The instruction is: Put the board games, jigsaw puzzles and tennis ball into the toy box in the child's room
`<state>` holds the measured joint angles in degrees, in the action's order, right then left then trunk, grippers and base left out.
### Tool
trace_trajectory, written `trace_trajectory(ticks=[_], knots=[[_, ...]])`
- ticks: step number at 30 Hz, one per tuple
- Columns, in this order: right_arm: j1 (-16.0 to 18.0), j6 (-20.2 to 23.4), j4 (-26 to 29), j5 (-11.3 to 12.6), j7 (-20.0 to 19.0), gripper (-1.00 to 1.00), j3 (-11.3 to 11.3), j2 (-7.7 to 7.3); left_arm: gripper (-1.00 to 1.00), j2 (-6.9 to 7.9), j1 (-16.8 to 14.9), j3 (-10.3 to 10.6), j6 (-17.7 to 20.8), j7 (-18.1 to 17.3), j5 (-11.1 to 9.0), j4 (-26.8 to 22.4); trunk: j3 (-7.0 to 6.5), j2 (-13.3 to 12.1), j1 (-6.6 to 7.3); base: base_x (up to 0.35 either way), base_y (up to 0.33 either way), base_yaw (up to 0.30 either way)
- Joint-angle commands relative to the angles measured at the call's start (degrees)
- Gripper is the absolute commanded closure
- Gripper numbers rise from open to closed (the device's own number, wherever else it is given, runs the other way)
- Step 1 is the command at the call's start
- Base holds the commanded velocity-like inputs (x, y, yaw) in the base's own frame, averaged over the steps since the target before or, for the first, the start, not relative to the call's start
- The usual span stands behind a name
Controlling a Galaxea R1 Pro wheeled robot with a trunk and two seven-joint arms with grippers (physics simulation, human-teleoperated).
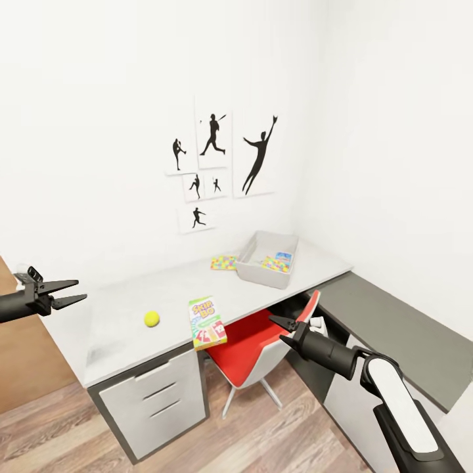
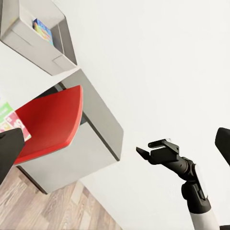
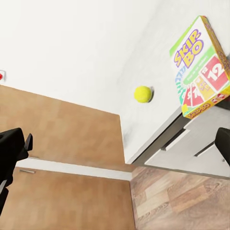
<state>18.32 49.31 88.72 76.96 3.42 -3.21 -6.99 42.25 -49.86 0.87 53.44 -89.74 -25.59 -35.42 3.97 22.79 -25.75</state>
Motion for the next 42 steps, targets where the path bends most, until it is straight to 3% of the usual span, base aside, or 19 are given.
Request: trace_trajectory(ticks=[1, 15, 21, 25, 28, 32, 36, 42], knots=[[0.05, 0.09, 0.04, 0.38, 0.36, -1.0, -0.06, -0.04, -1.0, 0.03, -0.06, 0.1, 0.61, -0.26, 0.01, 0.0, 0.04, 0.13, -0.04, -0.032, -0.071, 0.0], [0.05, 0.09, 0.04, 0.29, 0.36, -1.0, -1.68, -0.04, -1.0, -0.18, -0.06, 0.1, 0.66, -0.26, 0.01, 0.01, -0.63, 0.13, -0.04, -0.027, -0.157, 0.0], [0.05, 0.09, 0.04, 0.27, 0.36, -1.0, -1.71, -0.04, -1.0, -2.08, -0.05, 0.21, 0.68, -0.26, 0.37, 0.0, -0.64, 0.13, -0.04, 0.0, -0.045, 0.0], [0.05, 0.12, 0.09, 0.29, 0.36, -1.0, -1.77, -0.04, -1.0, -6.99, -0.06, 1.89, 0.78, -0.1, 3.87, 0.0, -0.64, 0.13, -0.04, 0.0, -0.006, 0.0], [0.05, 0.16, 0.12, 0.29, 0.29, -1.0, -1.76, -0.1, -1.0, -11.48, -0.05, 2.26, 0.85, 4.43, 7.13, 0.09, -0.64, 0.13, -0.04, 0.0, -0.001, 0.0], [0.05, 0.2, 0.13, 0.3, 0.28, -1.0, -1.66, -0.12, -1.0, -14.75, -0.04, 2.42, 0.58, 9.92, 8.23, 2.49, -0.64, 0.13, -0.04, 0.0, 0.0, 0.0], [0.05, 0.22, 0.13, 0.32, 0.27, -1.0, -1.7, -0.13, -1.0, -19.26, -0.06, 2.28, -2.65, 13.55, 8.75, 8.22, -0.64, 0.13, -0.04, 0.0, 0.0, 0.0], [0.05, 0.25, 0.15, 0.38, 0.27, -1.0, -1.78, -0.13, -1.0, -21.59, -0.06, 1.95, -7.38, 18.01, 8.71, 14.03, -0.64, 0.13, -0.04, 0.0, 0.0, 0.0]])
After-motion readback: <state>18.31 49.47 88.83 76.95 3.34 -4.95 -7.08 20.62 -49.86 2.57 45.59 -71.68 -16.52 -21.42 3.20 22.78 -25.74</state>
